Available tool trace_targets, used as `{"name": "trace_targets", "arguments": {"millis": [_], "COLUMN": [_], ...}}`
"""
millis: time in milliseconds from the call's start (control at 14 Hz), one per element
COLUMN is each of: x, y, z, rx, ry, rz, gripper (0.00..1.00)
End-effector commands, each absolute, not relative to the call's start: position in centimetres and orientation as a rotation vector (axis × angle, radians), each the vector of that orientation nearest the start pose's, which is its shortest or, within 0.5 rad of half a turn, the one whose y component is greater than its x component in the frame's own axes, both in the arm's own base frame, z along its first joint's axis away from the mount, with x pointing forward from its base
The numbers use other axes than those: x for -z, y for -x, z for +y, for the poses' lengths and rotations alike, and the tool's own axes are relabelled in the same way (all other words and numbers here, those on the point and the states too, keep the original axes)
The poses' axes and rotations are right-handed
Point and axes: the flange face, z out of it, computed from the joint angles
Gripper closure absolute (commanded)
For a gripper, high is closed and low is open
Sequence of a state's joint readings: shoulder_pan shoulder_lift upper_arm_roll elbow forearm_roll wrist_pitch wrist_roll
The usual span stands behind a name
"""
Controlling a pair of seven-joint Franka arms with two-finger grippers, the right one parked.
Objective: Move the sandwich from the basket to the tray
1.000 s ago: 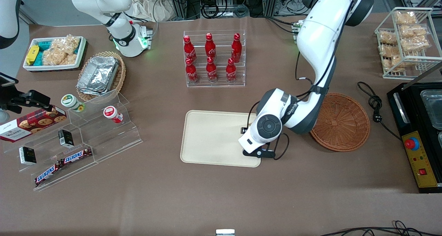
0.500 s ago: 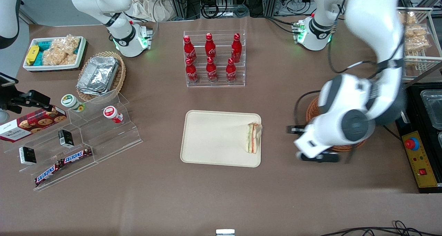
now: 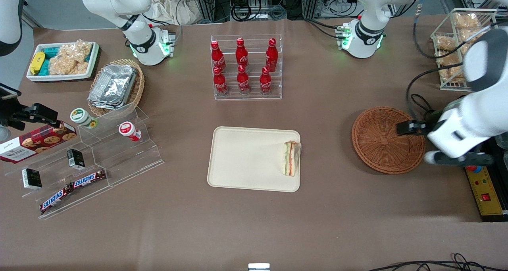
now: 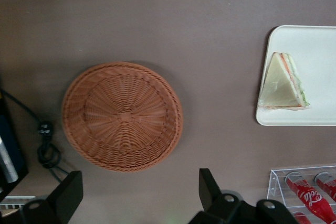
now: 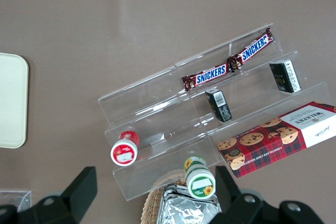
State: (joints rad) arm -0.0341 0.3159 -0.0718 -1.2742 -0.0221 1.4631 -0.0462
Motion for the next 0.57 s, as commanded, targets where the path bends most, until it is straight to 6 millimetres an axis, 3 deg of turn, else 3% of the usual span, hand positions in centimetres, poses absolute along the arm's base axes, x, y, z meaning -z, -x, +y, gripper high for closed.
{"name": "trace_targets", "arguments": {"millis": [0, 500], "x": [-58.0, -57.97], "y": [-62.25, -62.49], "z": [-6.02, -5.45], "rx": [-0.183, -0.178], "ry": [3.157, 3.142], "rz": [0.119, 0.092], "gripper": [0.01, 0.01]}}
